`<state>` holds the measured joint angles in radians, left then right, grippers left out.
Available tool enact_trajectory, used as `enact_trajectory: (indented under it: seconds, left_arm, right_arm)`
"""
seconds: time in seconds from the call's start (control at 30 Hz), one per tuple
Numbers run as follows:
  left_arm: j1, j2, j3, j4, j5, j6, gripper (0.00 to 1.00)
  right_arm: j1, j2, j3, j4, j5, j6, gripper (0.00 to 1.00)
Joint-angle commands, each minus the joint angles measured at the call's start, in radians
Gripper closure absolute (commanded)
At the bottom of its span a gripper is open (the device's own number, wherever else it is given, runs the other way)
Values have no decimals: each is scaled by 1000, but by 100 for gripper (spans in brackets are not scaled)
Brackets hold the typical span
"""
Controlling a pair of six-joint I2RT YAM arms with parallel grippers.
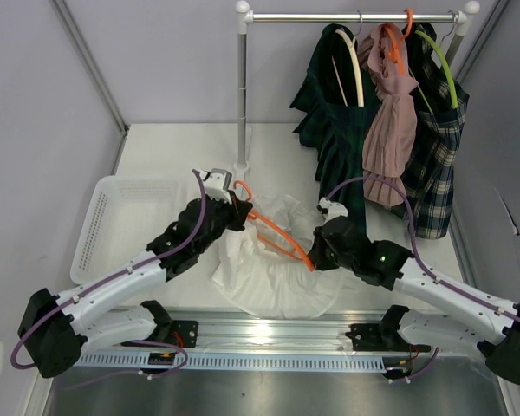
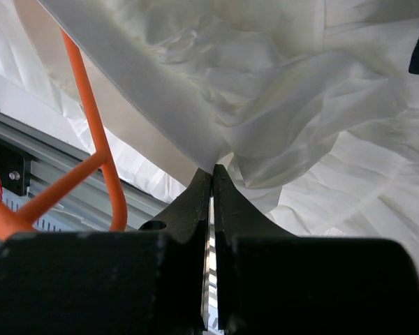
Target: Place the skirt on the hanger
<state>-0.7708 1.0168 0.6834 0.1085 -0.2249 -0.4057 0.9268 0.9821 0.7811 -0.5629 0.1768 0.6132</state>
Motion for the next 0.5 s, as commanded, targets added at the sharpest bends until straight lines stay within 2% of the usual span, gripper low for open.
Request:
enact_trajectory:
  seconds: [0.0,0.47]
  left_arm:
    - [18,3,42,95,-79,44,100]
    - [22,39,22,125,-270,27,100]
  right_arm:
    - [3,-37,63,-86,18,16,100]
    - [4,-63,89,-186,15,28,100]
